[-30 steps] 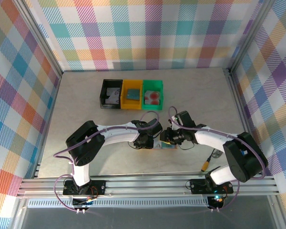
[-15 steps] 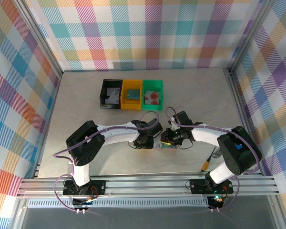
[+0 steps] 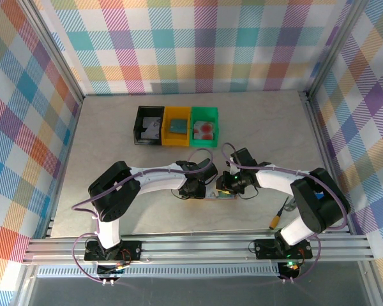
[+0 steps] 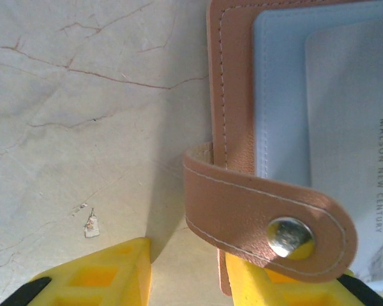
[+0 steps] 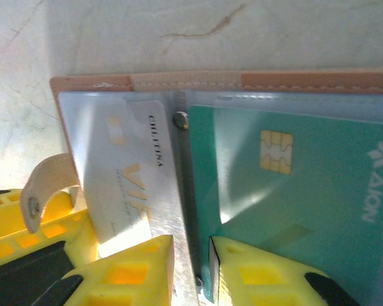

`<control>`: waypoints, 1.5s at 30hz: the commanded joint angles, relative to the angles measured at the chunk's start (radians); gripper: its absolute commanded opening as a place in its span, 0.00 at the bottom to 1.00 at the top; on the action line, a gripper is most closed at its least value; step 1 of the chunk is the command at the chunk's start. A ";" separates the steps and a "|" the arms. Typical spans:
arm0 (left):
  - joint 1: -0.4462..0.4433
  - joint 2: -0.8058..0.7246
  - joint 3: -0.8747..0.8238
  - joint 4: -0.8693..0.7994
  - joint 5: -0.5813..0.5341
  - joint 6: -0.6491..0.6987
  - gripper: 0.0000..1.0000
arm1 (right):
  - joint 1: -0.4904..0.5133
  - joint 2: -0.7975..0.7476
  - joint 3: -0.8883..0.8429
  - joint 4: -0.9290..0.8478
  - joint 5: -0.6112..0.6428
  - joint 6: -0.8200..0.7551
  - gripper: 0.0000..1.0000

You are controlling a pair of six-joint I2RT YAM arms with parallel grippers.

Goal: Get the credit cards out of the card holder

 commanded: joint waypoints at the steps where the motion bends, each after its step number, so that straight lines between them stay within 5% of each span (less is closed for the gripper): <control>1: -0.011 0.131 -0.054 0.117 0.154 -0.006 0.36 | -0.002 0.010 -0.032 0.081 -0.068 0.010 0.22; 25: -0.011 0.134 -0.056 0.123 0.157 -0.006 0.35 | -0.001 0.039 -0.101 0.278 -0.194 0.011 0.21; 45: -0.011 0.135 -0.054 0.120 0.158 -0.007 0.35 | -0.001 -0.040 -0.124 0.247 -0.145 0.011 0.00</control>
